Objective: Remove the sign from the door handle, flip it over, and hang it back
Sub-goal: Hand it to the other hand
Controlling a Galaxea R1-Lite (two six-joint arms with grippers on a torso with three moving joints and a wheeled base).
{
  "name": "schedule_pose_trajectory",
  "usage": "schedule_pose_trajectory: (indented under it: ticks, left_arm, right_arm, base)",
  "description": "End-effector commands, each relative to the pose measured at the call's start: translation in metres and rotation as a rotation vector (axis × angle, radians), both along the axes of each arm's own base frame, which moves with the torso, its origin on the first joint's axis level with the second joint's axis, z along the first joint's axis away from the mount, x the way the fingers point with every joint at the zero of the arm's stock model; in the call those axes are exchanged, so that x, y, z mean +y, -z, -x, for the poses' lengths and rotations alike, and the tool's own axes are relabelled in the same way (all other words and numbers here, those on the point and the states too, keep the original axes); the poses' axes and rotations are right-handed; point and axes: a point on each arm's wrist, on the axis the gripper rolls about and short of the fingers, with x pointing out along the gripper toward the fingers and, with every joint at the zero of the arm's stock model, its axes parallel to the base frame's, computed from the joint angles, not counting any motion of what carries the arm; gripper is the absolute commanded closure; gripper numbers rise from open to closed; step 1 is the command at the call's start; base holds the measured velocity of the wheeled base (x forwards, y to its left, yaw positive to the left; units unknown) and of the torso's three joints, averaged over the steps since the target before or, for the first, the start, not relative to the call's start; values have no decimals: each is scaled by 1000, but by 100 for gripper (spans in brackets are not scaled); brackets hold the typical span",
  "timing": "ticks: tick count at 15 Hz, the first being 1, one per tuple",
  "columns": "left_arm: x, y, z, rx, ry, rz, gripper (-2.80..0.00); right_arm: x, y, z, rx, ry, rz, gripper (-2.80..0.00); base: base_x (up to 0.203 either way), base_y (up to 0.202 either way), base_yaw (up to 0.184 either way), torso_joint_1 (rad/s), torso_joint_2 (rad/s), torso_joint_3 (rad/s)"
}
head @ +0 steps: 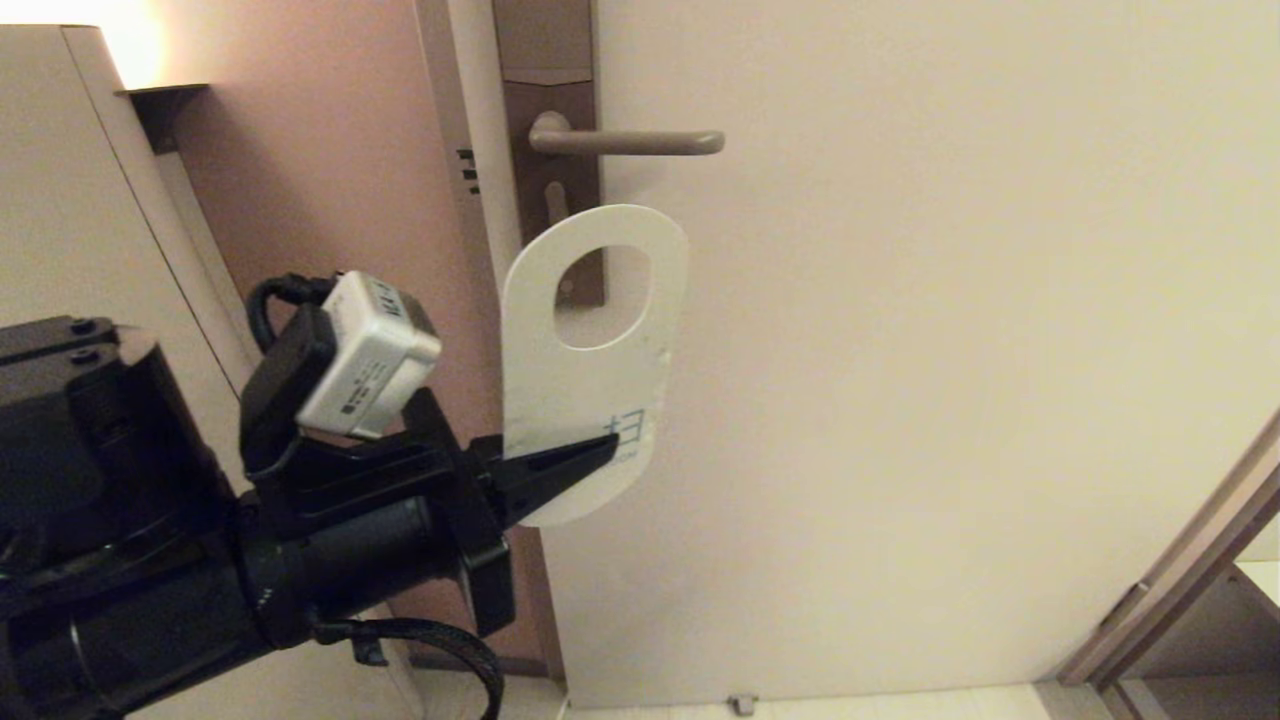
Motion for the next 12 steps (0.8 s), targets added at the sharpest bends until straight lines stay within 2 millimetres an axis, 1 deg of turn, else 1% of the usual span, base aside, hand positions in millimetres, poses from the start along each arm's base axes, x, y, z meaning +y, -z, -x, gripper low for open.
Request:
schedule_pose_trajectory:
  ticks: [1,4,6,8,11,12]
  left_arm:
    - [20,-5,7,-28,-47,24,0]
    - [41,-4,15,-42,-112,35,0]
    - [59,2,17,-44,-188,25,0]
    - [78,4,25,-69,-266,29,0]
    - [105,18,33,-56,-414,14,0]
    - [113,25,39,-45,-462,12,0]
  right_arm:
    - [0,0,0,1,0,1,0]
    - [0,0,0,1,0,1,0]
    - [0,0,0,1,0,1,0]
    - [0,0,0,1,0,1,0]
    - [0,0,0,1,0,1,0]
    - [0,0,0,1,0,1,0]
  base:
    - [0,0,0,0,0,0]
    - [0,0,0,0,0,0]
    - [0,0,0,0,0,0]
    - [0,0,0,0,0,0]
    - [0,0,0,0,0,0]
    - [0,0,0,0,0,0]
